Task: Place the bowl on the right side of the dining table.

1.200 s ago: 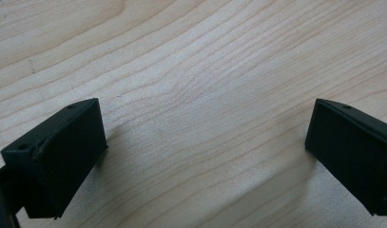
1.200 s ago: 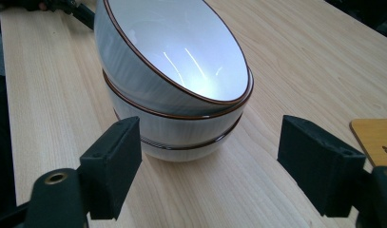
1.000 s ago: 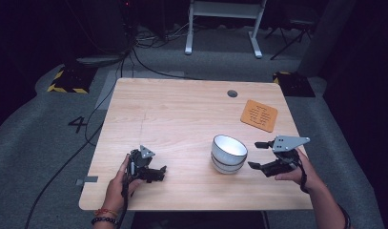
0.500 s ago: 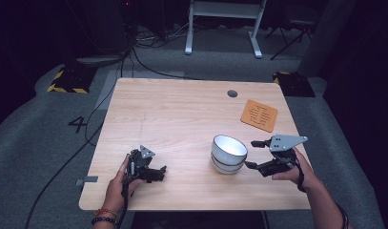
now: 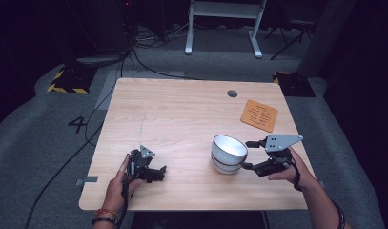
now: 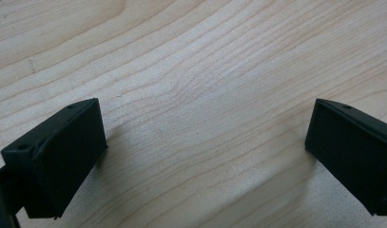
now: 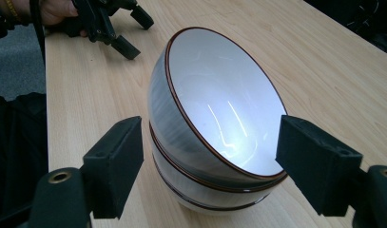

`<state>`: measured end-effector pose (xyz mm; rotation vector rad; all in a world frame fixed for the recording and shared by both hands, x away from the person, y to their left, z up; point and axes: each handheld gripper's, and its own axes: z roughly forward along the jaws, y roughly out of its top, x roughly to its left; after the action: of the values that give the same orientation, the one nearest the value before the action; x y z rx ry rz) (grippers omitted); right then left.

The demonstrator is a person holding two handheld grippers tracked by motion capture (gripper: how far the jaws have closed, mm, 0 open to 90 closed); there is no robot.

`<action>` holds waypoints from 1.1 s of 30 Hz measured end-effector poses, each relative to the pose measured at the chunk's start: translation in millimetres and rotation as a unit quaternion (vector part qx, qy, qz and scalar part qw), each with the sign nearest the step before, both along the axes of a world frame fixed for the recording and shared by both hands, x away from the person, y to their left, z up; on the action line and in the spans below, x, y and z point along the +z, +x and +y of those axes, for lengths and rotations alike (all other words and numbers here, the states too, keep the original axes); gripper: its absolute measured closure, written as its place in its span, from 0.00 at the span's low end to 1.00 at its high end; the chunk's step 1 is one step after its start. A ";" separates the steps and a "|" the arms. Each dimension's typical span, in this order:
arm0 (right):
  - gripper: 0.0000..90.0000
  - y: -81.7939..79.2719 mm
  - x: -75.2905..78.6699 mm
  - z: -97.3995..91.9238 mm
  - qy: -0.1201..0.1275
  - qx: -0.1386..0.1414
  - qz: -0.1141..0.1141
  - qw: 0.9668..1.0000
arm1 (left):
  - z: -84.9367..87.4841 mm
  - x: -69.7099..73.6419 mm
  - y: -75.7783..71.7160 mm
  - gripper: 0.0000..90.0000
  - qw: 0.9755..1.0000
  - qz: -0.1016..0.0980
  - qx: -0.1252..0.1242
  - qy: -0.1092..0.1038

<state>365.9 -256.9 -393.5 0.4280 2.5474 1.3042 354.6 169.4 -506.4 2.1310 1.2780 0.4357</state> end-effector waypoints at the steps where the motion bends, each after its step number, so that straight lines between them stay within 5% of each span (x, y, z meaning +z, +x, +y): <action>1: 0.28 -0.1 0.0 1.4 0.004 0.002 0.003 1.000 | 0.0 0.0 -0.1 0.00 1.000 0.001 0.000 0.000; 19: 0.35 4.9 -2.9 20.0 0.016 0.027 0.023 0.999 | 0.0 0.0 0.0 0.00 1.000 0.000 0.000 0.000; 33: 0.61 8.1 -7.1 30.5 0.018 0.057 0.046 0.997 | 0.0 0.0 0.0 0.00 1.000 0.000 0.000 0.000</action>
<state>374.0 -226.3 -400.5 0.3620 2.6636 1.4032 354.6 169.4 -506.4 2.1314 1.2778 0.4358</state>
